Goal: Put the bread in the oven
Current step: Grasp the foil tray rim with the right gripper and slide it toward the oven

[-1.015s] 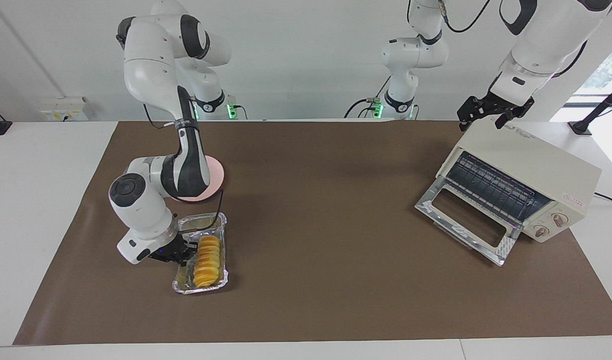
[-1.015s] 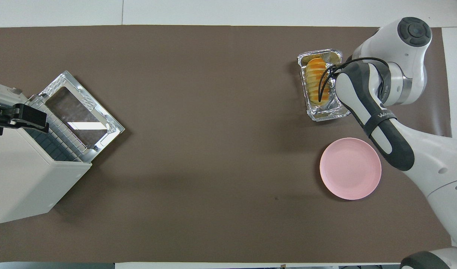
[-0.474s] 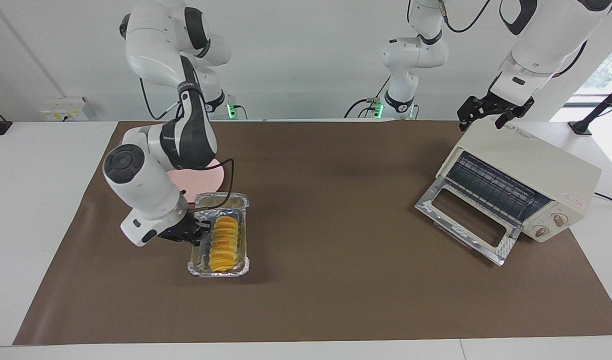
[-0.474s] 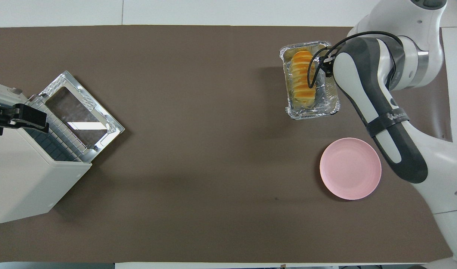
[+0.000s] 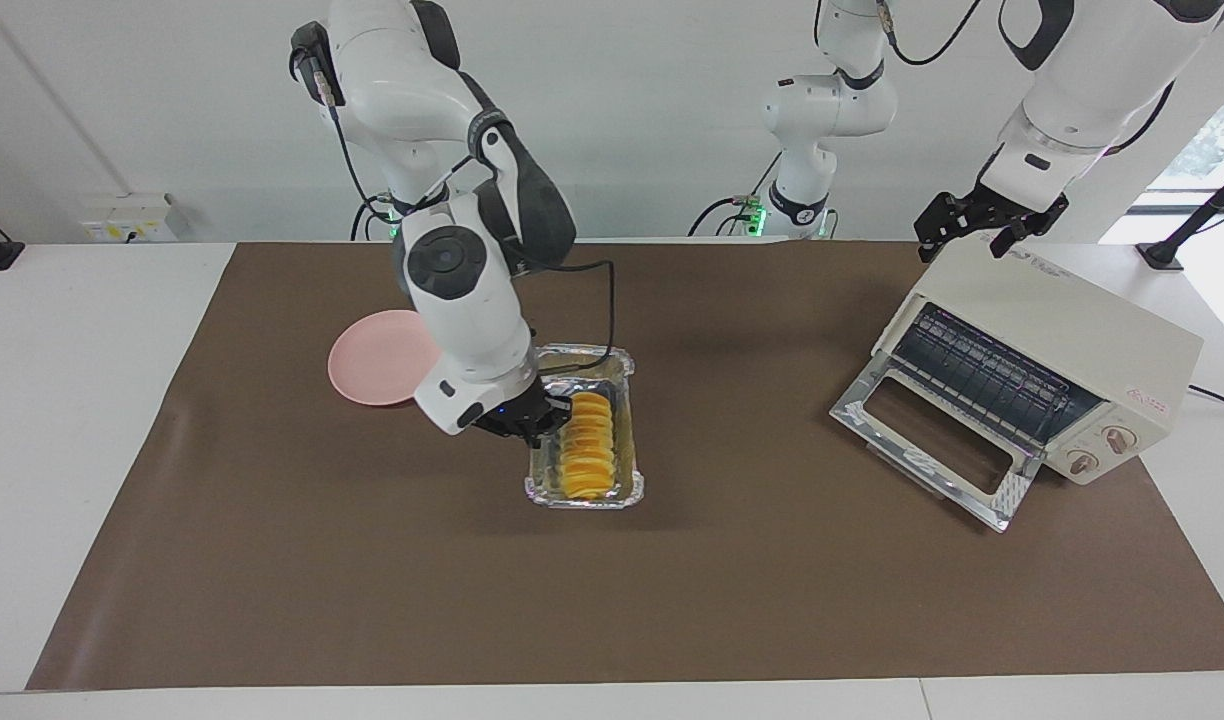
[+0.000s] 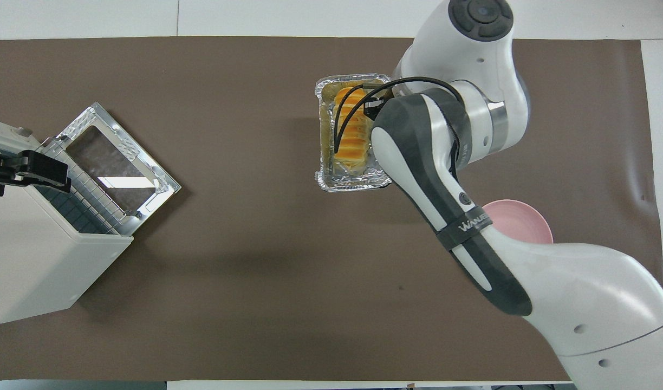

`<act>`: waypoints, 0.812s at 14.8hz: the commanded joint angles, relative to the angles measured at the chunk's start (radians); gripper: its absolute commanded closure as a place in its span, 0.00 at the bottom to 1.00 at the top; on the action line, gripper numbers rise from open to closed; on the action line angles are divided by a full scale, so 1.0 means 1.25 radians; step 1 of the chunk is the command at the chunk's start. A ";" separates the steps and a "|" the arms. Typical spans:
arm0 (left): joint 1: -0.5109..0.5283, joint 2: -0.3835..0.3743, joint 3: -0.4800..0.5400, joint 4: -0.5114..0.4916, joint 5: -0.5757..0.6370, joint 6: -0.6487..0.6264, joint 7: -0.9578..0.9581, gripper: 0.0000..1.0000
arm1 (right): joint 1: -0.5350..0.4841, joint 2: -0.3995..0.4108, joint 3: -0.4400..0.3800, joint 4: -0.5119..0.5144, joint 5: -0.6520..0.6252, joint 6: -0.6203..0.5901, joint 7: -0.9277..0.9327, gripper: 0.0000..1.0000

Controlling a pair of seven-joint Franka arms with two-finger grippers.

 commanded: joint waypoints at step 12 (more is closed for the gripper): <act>0.009 -0.024 -0.004 -0.031 -0.012 0.019 0.003 0.00 | 0.095 -0.029 -0.001 -0.305 0.015 0.384 0.066 1.00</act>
